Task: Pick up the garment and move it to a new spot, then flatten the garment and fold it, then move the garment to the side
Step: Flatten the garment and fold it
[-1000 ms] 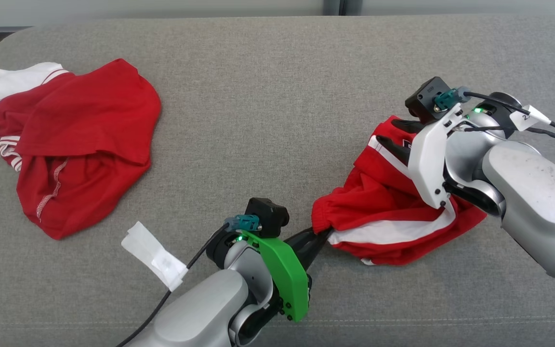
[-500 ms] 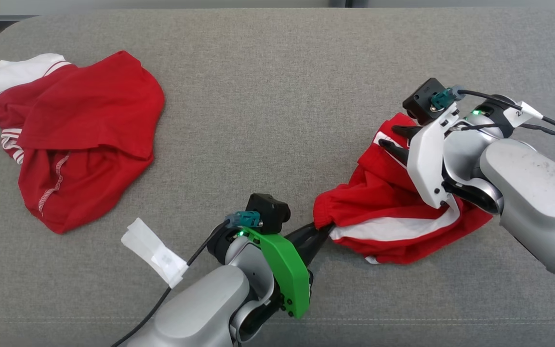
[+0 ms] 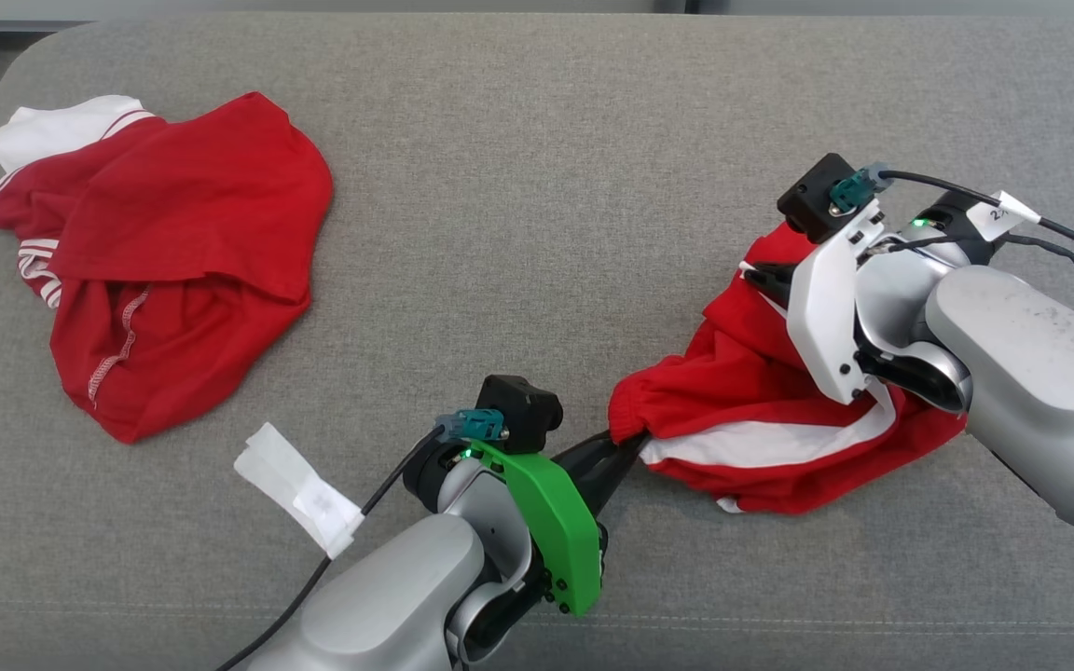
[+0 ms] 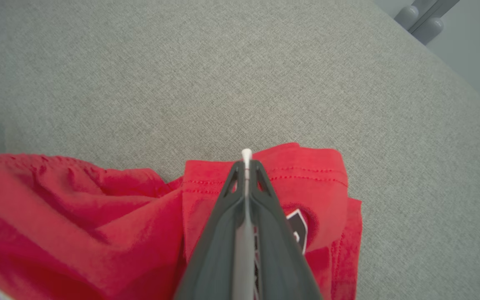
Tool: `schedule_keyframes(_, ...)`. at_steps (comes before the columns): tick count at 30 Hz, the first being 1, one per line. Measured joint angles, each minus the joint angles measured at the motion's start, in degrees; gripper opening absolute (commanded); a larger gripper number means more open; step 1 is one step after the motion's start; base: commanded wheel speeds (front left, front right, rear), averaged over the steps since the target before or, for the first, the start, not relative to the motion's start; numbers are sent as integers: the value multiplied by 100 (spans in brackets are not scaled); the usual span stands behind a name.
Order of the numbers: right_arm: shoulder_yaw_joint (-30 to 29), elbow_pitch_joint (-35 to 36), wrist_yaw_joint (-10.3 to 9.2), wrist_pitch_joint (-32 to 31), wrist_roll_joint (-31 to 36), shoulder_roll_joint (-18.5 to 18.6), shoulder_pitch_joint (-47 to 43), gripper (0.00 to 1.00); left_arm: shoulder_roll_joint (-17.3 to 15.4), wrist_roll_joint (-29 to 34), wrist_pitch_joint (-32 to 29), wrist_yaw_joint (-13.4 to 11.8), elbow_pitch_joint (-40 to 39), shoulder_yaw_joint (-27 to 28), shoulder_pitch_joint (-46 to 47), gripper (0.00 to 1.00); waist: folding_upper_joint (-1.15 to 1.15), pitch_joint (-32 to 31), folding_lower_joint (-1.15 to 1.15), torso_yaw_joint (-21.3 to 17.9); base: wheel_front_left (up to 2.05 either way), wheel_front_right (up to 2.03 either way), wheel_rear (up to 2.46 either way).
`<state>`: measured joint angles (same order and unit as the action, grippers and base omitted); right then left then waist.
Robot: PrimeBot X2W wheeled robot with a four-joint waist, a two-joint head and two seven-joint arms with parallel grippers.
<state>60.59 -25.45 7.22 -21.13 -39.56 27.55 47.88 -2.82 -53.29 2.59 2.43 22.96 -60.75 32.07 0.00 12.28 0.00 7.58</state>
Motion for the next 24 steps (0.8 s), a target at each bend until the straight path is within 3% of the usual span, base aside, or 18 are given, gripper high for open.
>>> schedule_keyframes(1, 16, -25, 0, -20, -43, 0, 8, 4, 1, 0, 0, -1, 0, -2, 1, 0, 0, -1, 0, 6, 0, 0, 0)
schedule_keyframes(2, 36, -45, 0, -21, -67, 3, 13, 0, 1, -2, 1, -1, 0, -4, 2, 0, 0, -3, 0, 12, 0, 0, 0)
schedule_keyframes(14, -109, 92, 0, 446, -321, -16, 448, 0, -1, -76, 151, -57, 130, 125, 3, 0, 0, -150, 0, -71, 0, 0, 0)
schedule_keyframes(19, -560, 243, 0, 876, -461, 333, 634, 0, -188, -107, 311, -176, 120, 397, 3, 0, 0, -228, 0, -205, 0, 0, 0)
schedule_keyframes(24, -1032, 356, -35, 1379, -690, 737, 472, 0, -643, -208, 519, -368, 18, 773, -2, 0, 0, -305, 0, -397, 0, 0, 0)
